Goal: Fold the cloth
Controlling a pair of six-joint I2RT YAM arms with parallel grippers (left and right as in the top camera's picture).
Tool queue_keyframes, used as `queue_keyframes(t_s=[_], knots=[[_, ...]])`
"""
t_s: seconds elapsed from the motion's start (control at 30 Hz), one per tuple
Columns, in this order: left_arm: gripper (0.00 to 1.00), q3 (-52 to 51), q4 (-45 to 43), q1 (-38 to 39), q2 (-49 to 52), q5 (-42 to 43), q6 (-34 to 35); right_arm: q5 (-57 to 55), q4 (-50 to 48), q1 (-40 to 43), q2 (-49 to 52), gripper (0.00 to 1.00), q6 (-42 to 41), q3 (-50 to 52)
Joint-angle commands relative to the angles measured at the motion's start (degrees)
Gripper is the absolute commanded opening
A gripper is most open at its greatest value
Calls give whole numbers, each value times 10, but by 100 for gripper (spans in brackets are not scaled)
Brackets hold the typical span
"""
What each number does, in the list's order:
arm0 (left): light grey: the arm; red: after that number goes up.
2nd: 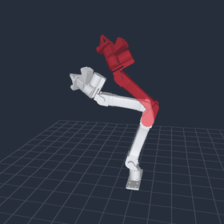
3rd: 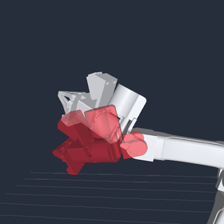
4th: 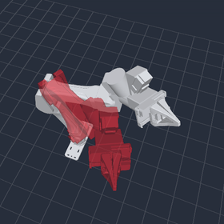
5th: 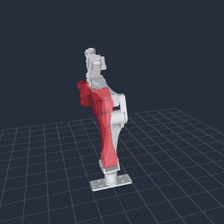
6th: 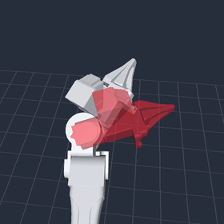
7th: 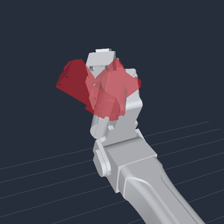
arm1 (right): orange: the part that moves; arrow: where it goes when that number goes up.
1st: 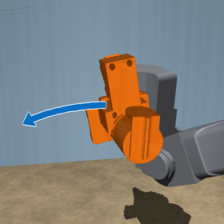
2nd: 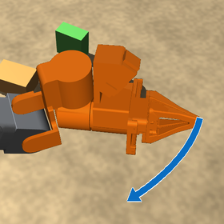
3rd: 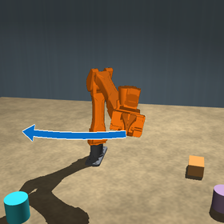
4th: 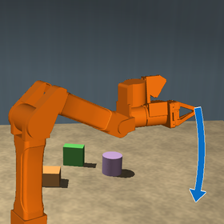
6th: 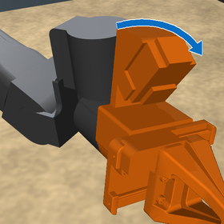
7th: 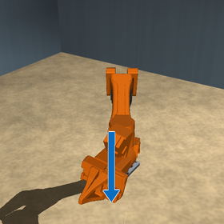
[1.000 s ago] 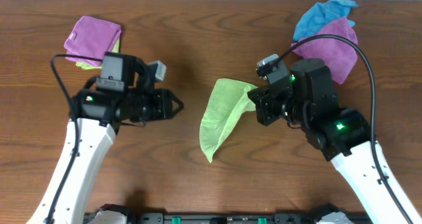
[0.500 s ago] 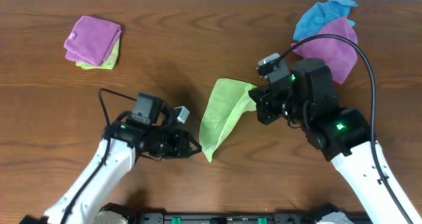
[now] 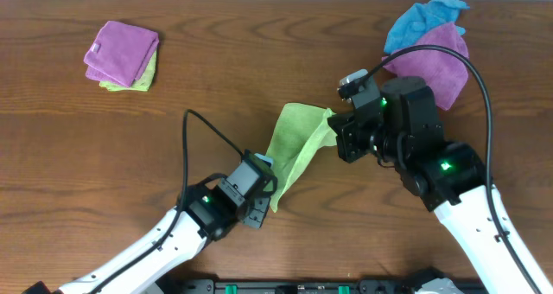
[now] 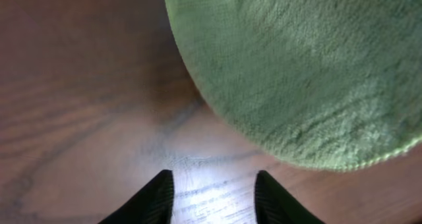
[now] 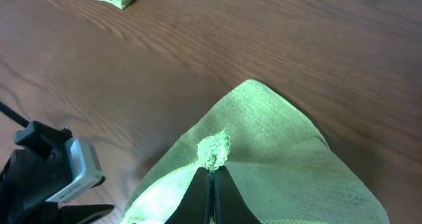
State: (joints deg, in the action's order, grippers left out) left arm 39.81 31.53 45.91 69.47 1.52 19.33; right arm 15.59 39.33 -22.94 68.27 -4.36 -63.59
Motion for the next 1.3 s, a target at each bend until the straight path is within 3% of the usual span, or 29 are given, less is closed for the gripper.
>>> queue_keyframes(t_s=[0.0,0.23,0.6,1.27], knots=[[44,-9,-18,10,-1,-48,38,-6,-1,8,0,1,-7,-9],[40,-15,-46,29,-1,44,40,-8,-1,8,0,2,-7,-9],[40,-15,-49,64,-2,28,56,-19,3,8,0,1,-7,-9],[44,-71,-170,64,27,-21,92,-18,3,8,0,1,-7,-9]])
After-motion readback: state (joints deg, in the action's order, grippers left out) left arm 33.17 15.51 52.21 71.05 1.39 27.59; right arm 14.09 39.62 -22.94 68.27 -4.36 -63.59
